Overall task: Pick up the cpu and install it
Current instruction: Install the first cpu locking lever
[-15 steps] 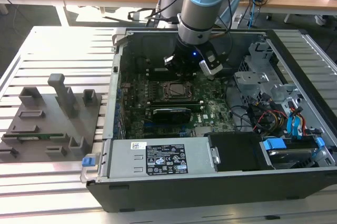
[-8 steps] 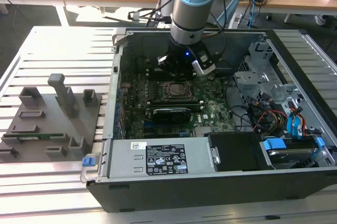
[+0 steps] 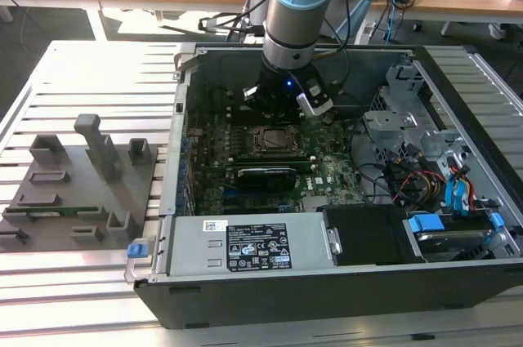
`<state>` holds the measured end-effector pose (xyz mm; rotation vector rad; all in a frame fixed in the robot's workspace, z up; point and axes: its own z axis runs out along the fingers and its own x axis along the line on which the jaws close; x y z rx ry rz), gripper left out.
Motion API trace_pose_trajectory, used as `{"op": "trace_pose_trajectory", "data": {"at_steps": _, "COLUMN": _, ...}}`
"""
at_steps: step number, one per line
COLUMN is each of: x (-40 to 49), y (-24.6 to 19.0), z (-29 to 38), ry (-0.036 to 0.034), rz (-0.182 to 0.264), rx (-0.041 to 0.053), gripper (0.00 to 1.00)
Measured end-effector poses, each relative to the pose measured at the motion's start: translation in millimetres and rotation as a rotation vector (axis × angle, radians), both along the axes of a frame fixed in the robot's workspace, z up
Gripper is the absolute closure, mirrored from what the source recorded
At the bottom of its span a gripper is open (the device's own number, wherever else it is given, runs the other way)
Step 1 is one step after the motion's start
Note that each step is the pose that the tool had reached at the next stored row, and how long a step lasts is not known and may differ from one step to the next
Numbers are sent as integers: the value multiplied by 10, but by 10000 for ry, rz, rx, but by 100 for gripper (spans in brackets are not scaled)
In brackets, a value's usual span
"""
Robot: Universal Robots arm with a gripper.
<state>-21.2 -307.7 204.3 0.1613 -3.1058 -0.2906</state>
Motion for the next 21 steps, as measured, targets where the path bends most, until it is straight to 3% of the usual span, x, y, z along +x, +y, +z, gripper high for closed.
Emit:
{"op": "trace_pose_trajectory", "data": {"at_steps": 5, "x": 8, "y": 20, "z": -8, "ry": 0, "rz": 1, "rx": 0, "gripper": 89}}
{"op": "trace_pose_trajectory", "data": {"at_steps": 21, "x": 81, "y": 20, "z": -23, "ry": 14, "rz": 0, "rx": -18, "gripper": 89}}
